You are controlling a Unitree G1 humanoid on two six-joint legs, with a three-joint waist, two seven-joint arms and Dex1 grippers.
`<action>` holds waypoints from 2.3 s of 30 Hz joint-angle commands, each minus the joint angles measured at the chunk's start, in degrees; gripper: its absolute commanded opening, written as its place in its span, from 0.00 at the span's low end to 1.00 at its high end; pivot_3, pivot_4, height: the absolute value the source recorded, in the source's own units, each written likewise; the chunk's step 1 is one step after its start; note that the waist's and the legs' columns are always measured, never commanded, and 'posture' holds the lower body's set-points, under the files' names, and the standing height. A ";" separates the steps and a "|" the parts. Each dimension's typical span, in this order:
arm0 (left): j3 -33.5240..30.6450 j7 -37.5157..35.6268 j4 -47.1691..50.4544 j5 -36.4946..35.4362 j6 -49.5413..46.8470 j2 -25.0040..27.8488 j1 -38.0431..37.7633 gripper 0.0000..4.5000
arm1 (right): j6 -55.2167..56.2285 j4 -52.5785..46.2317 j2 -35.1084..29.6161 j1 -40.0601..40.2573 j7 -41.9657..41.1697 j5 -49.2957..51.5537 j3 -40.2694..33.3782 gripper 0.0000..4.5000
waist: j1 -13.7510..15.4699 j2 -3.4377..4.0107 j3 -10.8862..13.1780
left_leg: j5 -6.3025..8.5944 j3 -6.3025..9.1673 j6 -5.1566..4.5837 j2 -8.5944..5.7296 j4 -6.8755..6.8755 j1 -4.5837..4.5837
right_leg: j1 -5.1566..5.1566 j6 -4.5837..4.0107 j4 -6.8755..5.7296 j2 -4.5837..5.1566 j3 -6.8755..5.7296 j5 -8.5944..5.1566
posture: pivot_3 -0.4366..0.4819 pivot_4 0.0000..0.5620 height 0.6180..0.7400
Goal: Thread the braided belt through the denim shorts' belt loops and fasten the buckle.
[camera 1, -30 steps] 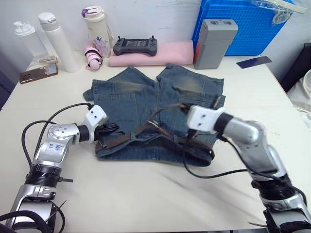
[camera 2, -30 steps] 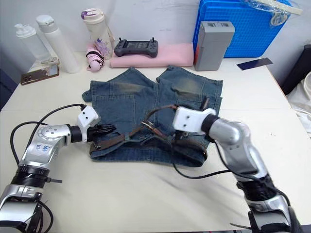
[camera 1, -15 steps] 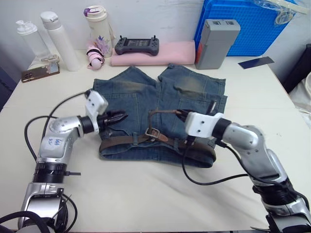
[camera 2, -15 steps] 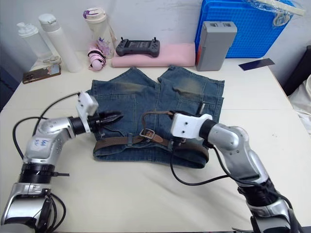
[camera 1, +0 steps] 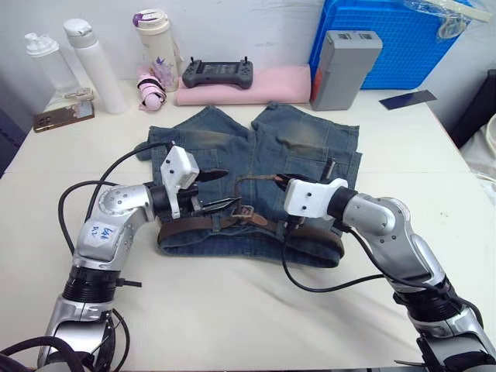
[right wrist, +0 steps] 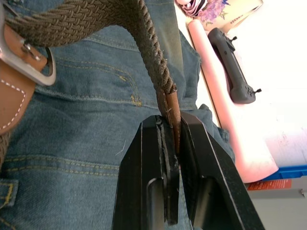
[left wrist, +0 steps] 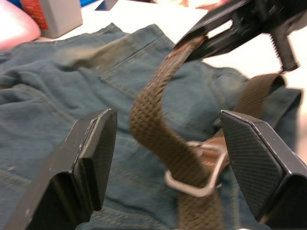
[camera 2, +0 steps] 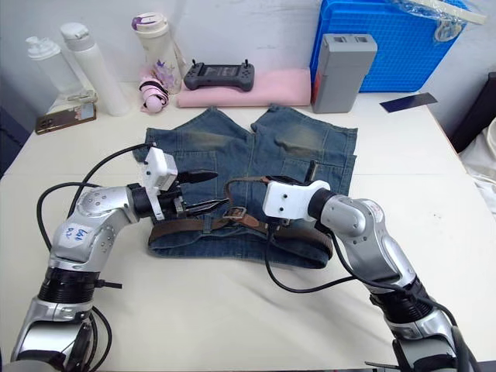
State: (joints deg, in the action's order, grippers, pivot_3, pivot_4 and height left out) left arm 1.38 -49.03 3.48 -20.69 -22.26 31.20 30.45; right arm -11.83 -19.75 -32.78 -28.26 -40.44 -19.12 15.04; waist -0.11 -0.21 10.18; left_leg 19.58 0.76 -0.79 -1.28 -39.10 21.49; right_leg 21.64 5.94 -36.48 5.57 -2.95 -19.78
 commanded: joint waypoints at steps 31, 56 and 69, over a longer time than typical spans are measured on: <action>-4.49 12.14 5.13 -3.63 -5.62 -12.23 -2.03 0.00 | -17.78 -7.09 6.89 1.14 0.57 7.33 -4.49 0.02 | -0.05 0.00 0.00 | 0.00 0.03 0.01 0.02 0.01 0.00 | 0.01 0.00 -0.02 -0.01 0.00 0.00 | 0.48 0.27 1.00; -5.76 15.74 10.92 -8.15 -10.60 -14.27 -4.81 0.00 | -25.87 -7.86 7.82 2.32 4.48 11.96 -2.05 0.85 | -0.08 0.00 0.00 | 0.00 0.05 0.01 -0.01 0.01 -0.01 | 0.00 0.00 0.00 0.00 0.03 0.00 | 0.48 0.27 1.00; -11.09 21.92 15.89 -17.79 -16.92 -17.37 -7.85 0.00 | -32.21 -9.39 10.04 3.56 4.93 19.02 -3.56 0.02 | -0.10 0.00 0.00 | 0.00 0.07 0.01 -0.01 0.01 -0.01 | 0.00 0.00 -0.01 0.02 0.05 0.00 | 0.48 0.27 1.00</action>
State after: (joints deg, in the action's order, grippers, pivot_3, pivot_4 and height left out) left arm -8.91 -27.72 15.93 -36.56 -39.21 14.04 22.89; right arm -44.99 -26.15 -23.38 -24.10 -34.80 -2.33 12.67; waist -0.21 -0.21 10.18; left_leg 19.58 0.83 -0.77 -1.28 -39.09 21.48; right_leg 21.64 5.94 -36.48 5.58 -2.90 -19.78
